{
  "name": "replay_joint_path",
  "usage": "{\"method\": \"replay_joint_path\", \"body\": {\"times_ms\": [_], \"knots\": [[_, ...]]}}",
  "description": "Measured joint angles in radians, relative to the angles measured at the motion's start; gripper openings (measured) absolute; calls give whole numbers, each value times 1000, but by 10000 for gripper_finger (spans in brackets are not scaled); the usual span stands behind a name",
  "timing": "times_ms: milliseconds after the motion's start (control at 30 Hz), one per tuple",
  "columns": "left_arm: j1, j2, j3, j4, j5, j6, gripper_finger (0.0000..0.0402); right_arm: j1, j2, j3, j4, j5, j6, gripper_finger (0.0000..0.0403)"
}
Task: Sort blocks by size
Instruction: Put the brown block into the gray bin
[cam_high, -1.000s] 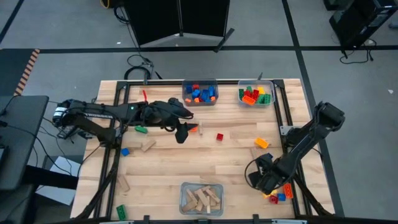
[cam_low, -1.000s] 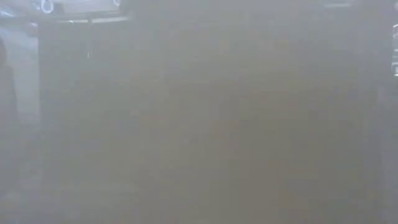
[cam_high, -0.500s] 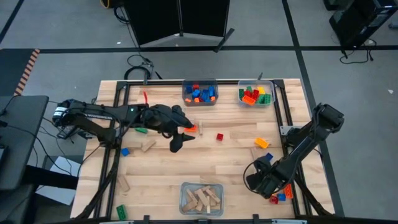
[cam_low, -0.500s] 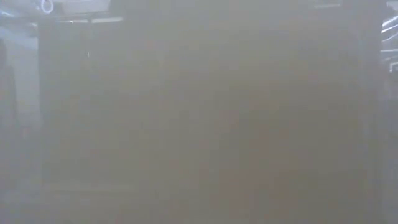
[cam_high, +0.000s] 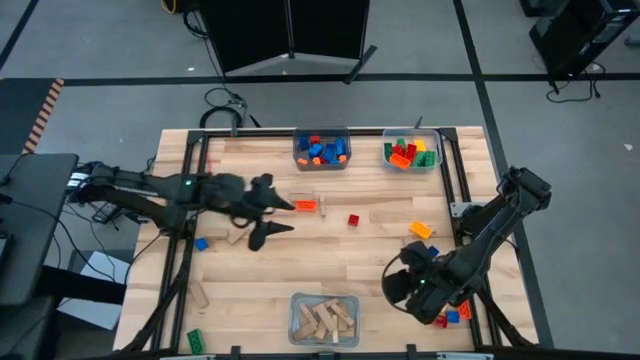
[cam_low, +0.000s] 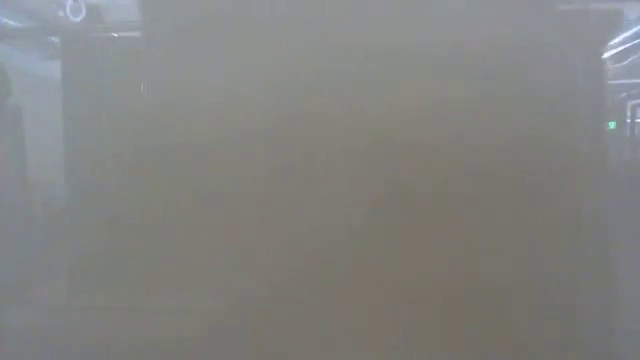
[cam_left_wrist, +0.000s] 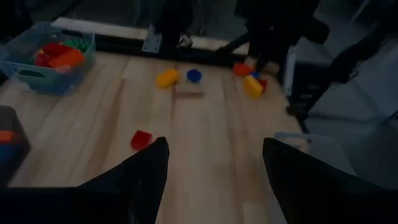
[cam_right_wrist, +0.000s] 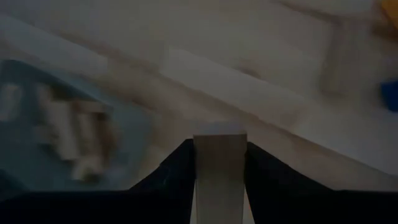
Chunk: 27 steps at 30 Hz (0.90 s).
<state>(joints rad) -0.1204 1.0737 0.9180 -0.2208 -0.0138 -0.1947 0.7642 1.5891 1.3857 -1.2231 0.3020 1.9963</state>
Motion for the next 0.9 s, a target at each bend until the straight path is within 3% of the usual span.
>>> {"method": "replay_joint_path", "body": {"times_ms": [233,467,700,900], "knots": [[-65,-295,-270,82,-8,-96,266,-105,220,349,-6,53,-275,117],[-91,-492,-371,67,-18,-98,266,-180,502,701,-12,22,-526,117],[-92,-591,-385,-53,10,-98,266,-202,684,818,66,-88,-597,117],[-92,-664,-385,-114,46,-102,266,-205,729,837,203,-108,-613,117]]}}
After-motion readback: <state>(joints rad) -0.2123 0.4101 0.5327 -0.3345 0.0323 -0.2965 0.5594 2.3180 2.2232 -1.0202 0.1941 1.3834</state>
